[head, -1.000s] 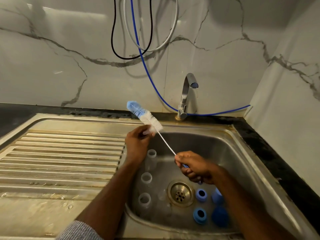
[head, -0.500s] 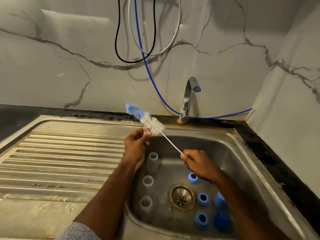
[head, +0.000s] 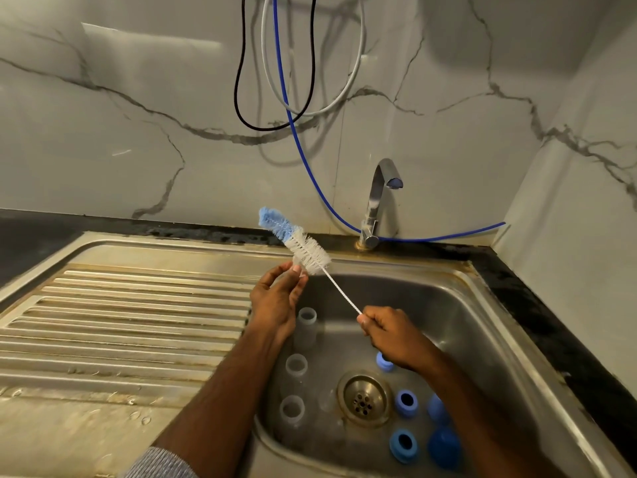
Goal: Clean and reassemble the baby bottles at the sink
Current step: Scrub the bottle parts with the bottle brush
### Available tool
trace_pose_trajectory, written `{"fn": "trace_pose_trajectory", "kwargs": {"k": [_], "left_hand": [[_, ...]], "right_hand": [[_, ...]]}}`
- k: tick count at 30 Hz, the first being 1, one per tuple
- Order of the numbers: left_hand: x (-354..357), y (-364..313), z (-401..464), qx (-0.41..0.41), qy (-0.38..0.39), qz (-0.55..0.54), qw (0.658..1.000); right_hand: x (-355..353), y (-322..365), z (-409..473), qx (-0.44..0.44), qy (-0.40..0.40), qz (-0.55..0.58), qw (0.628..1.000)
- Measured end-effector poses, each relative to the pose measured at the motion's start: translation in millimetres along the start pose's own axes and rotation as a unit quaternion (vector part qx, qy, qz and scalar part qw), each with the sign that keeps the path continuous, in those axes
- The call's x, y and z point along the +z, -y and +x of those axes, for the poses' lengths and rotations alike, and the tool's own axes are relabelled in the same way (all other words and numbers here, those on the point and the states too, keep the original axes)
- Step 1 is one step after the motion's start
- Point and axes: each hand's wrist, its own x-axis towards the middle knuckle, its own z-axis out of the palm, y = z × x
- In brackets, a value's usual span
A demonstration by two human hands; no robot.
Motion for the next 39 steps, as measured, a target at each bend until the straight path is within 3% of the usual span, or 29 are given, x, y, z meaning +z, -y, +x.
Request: {"fn": "trace_pose_trajectory", "kwargs": {"k": [6,12,18,24,30,34,37,39], "left_hand": [[-6,-7,7,0.012,-0.054,0.049,0.997],[0,6,-2,0.124,0.028,0.248,0.96],[-5,-7,9,0.053,-0.061,0.055,0.995],[4,13,-5,0.036,0.049,0.16,0.985],[-3,-8,4,0.069,-0.015,0.109,0.992],[-2,7,-5,0.183,0.045,0.382,0.905],[2,12,-6,0.236,0.037,0.431,0.87],[0,8,-2,0.246,-0.01,0.476,0.844]], "right_hand": [[-9,0,-4,-0.028,0.003,-0.024,0.999],[4,3,4,-0.038,-0.055,-0.058,0.996],[-10,-2,-3,-0.027,0.016,-0.046,0.998],[-3,5,-2,-0.019,0.009,-0.033,0.999],[-22,-3,-3,-0.005,0.032,-0.034,0.999],[-12,2,-3,-0.002,0.02,-0.046,0.999],[-7,4,-2,0.001,-0.017,-0.039,0.999],[-11,2,-2,-0.002,-0.038,-0.04,0.998]]}}
